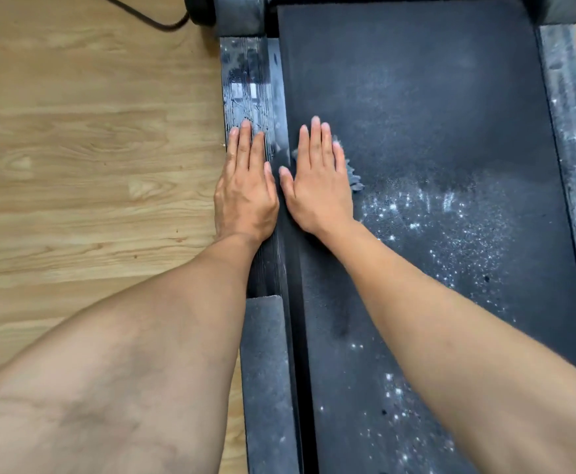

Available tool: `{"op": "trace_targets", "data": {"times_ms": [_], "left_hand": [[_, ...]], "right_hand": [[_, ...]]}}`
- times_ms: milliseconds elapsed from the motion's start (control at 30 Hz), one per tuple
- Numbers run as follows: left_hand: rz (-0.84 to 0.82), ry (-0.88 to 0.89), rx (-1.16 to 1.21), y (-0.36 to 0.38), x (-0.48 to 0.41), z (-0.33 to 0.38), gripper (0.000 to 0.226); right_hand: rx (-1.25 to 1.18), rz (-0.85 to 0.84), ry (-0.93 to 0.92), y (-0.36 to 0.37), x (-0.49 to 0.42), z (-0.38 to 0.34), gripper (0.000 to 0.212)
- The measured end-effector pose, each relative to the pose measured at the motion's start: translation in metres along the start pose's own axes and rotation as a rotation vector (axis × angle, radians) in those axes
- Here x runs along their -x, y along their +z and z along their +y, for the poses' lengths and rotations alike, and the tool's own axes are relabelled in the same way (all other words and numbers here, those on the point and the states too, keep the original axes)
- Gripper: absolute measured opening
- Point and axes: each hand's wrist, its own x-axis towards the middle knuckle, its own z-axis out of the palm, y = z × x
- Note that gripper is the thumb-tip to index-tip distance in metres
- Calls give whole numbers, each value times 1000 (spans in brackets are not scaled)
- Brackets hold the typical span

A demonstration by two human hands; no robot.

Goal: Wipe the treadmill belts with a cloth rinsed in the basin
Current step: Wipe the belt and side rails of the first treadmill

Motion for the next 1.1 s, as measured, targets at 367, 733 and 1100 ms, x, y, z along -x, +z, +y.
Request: {"op": "trace_targets", "data": {"times_ms": [367, 733, 1100], "left_hand": [[-44, -136, -41, -8, 30, 20, 67], [65, -164, -75, 4, 39, 23, 59], [37, -186, -89, -2, 37, 29, 60]], "right_hand": [[50, -124, -138, 24, 211, 23, 78], [56, 13, 70, 6, 77, 36, 90], [48, -90, 66, -3, 159, 63, 97]]}}
